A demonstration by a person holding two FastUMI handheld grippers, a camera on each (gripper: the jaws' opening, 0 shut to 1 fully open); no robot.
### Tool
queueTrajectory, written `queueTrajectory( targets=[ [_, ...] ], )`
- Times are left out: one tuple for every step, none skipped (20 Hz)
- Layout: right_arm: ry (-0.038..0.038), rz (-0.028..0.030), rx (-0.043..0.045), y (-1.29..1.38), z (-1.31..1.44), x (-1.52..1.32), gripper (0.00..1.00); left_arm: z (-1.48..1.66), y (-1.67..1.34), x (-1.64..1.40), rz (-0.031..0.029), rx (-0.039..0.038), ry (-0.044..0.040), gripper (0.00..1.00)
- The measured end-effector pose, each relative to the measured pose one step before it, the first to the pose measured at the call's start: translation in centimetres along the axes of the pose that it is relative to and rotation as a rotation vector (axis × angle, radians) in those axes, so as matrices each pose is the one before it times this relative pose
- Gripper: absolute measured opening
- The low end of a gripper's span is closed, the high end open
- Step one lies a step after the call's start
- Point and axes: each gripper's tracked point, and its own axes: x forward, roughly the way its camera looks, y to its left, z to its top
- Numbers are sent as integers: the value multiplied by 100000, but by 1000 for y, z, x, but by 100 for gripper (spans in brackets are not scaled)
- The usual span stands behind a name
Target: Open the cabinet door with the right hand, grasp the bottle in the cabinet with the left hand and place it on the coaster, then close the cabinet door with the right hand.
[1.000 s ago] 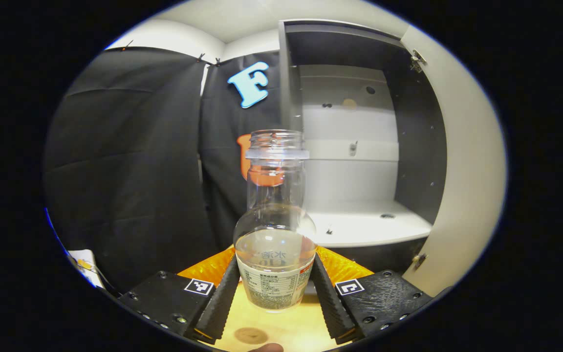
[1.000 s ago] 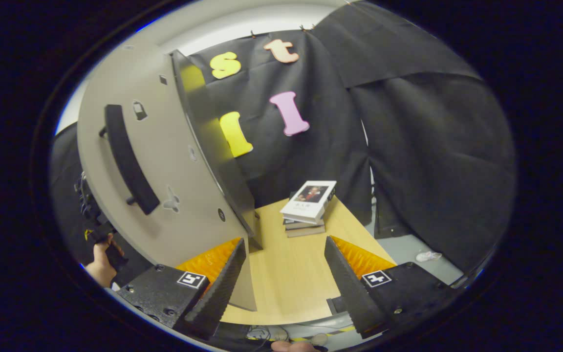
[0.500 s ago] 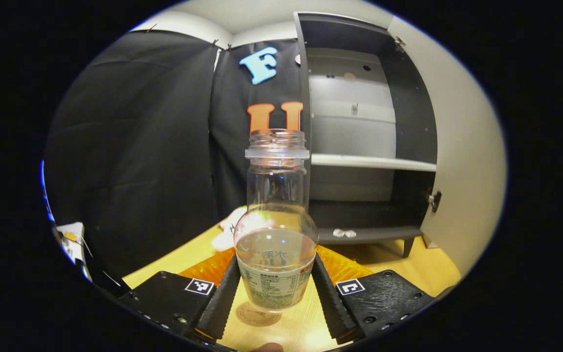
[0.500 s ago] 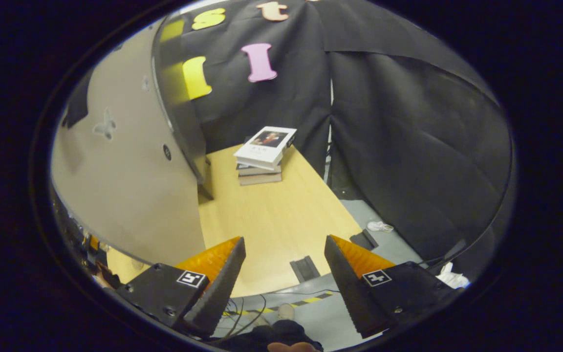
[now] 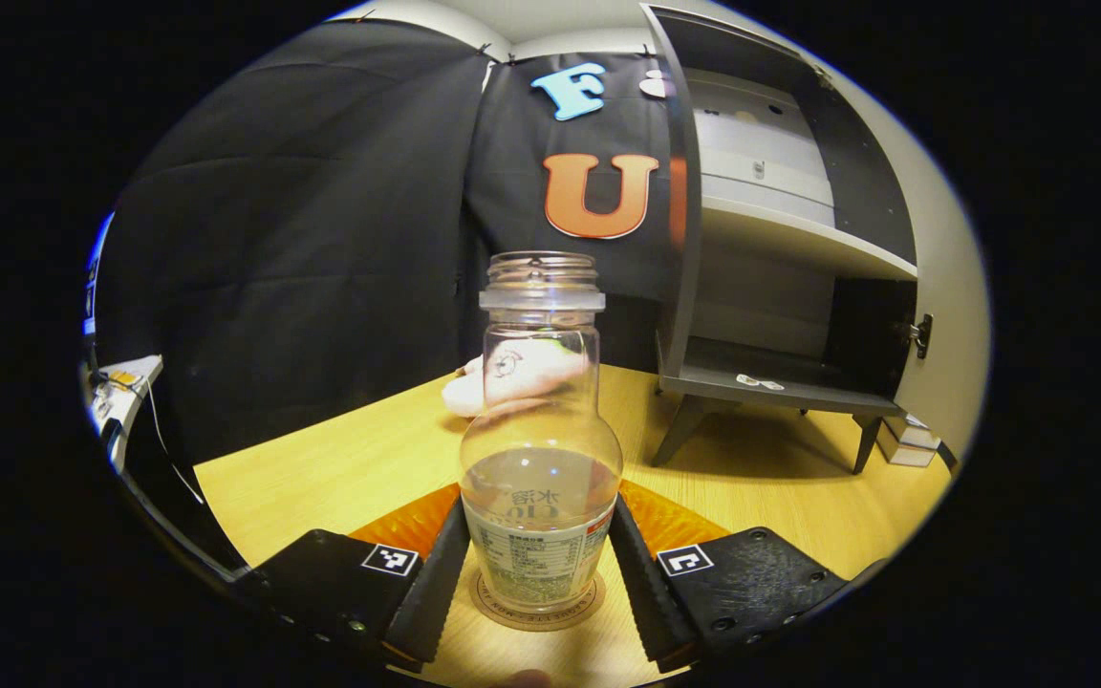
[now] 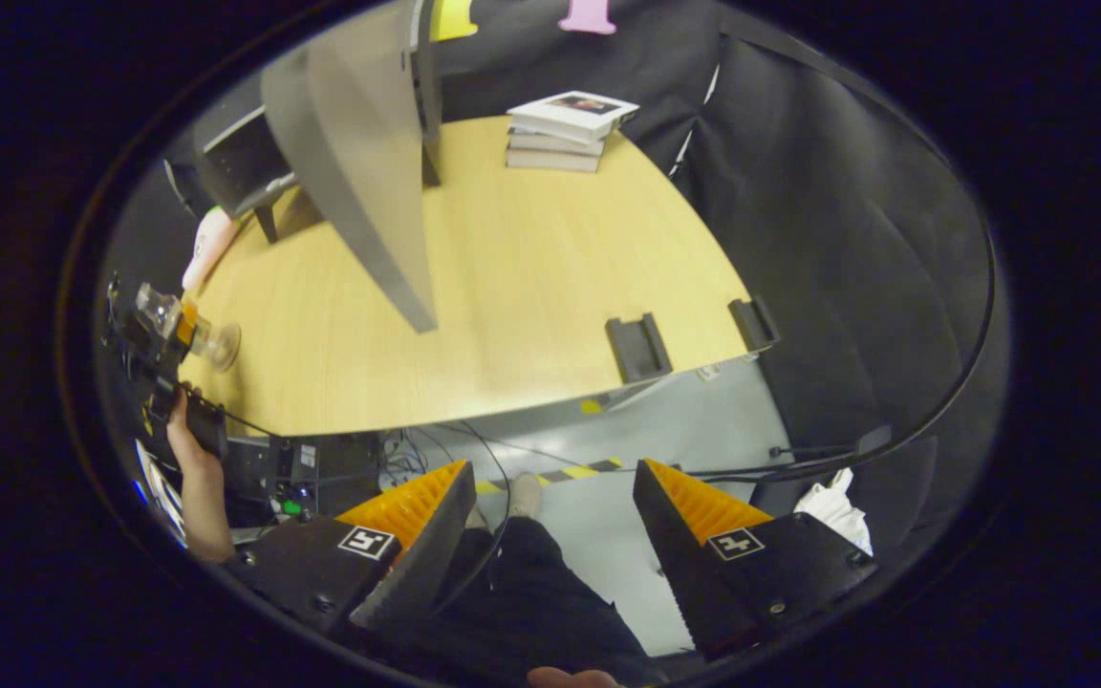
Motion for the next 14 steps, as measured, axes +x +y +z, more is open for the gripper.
queueTrajectory(
  targets=[
    [2081, 3070, 1632, 831, -576, 209, 100, -730, 157, 111, 983, -923, 1579, 75],
    [-268, 2800, 873, 952, 97, 162, 100, -108, 319, 186, 1628, 2545, -503, 76],
    [-287, 238, -482, 357, 483, 108, 100, -107, 136, 391, 1450, 2492, -1177, 76],
    [539, 601, -91, 286, -21, -121, 100, -219, -128, 221, 373, 156, 241, 76],
    [-19, -575, -100, -282, 261, -25, 100, -193, -49, -349, 37, -326, 513, 76],
    [-296, -474, -45, -63, 261, -85, 100, 163, -153, -56, -161, 898, -1854, 76],
    [-702, -865, -48, -261, 118, -51, 100, -323, -354, -129, -1181, 1251, 760, 76],
    [-301, -309, 182, 38, -12, -57, 100, 61, -184, -81, 52, 2604, -1190, 76],
    [184, 183, 10, 43, -135, 98, 100, -86, -207, 66, -445, 1711, -781, 76],
    [458, -76, -77, 42, -127, -83, 100, 106, 39, -81, 101, 824, -921, 76],
    [323, -299, -295, -62, -182, 57, 100, -90, 45, -22, 15, -58, -72, 76],
    [265, -212, -150, -19, -13, 8, 100, -18, 88, -88, 205, -973, 146, 76],
    [912, 557, 310, 105, -172, 42, 100, -190, 68, -41, 186, -1348, 248, 76],
    [860, 1016, 534, 336, -228, -60, 100, 58, -15, 12, -98, -420, -449, 76]
  ],
)
